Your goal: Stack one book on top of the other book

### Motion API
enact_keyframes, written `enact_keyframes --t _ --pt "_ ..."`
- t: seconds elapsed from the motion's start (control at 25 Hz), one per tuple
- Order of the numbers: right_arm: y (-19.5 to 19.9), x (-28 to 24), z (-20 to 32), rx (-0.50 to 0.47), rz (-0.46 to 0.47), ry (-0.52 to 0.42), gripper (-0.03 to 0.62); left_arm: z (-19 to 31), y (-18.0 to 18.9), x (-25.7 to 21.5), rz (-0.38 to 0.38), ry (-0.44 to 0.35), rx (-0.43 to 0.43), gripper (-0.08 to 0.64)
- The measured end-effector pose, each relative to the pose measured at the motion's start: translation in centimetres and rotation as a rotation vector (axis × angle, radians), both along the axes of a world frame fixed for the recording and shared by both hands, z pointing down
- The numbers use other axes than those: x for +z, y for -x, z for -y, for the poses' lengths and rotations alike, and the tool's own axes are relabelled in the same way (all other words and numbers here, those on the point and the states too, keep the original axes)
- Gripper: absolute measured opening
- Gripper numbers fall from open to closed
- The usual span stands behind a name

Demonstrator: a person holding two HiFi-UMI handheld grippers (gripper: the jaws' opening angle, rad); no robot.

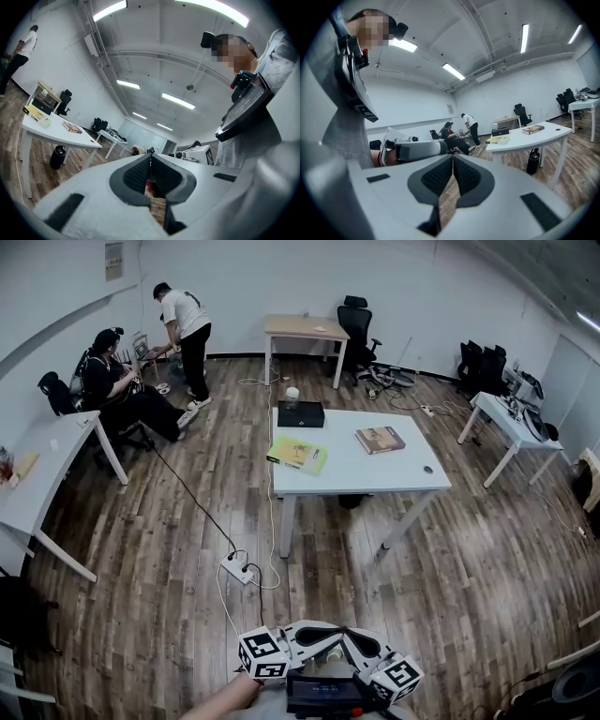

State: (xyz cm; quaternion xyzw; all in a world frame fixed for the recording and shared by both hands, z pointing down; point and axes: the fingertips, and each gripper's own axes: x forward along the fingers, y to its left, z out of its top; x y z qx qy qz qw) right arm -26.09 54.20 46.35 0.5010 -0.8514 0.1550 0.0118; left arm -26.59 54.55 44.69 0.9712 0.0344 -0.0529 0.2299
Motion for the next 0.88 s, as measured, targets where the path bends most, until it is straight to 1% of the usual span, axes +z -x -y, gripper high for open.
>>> enact_keyframes --t 0.16,0.28,0.36,0.48,0.64,0.76,0.88 --pt "-1.8 0.4 3.4 -0.05 -0.006 0.007 0.029 3.6 -2.0 0.7 0.025 0.024 -0.052 0.018" --pt "-4.4 0.5 6.4 -0.055 0.008 0.014 0.029 6.6 -4.7 1.0 0.045 0.028 -0.074 0.018" --pt "-6.9 0.1 8.5 -0.047 0.014 0.004 0.029 8.7 -7.0 0.6 0.044 0.026 -0.074 0.018" --pt "-11.6 -0.7 11.5 -0.02 0.011 -0.034 0.029 11.6 -11.4 -0.5 0.046 0.015 -0.069 0.018" --pt "-17.1 -2.3 14.1 -0.018 0.018 -0.061 0.029 14.0 -17.1 -1.8 0.053 -0.003 -0.065 0.018" --pt "-20.5 -2.5 15.4 -0.029 0.003 -0.075 0.029 15.3 -20.4 -2.1 0.056 -0.013 -0.07 0.018" --pt "-23.2 -2.8 16.5 -0.042 0.001 -0.088 0.029 16.4 -23.1 -2.4 0.043 -0.014 -0.082 0.018"
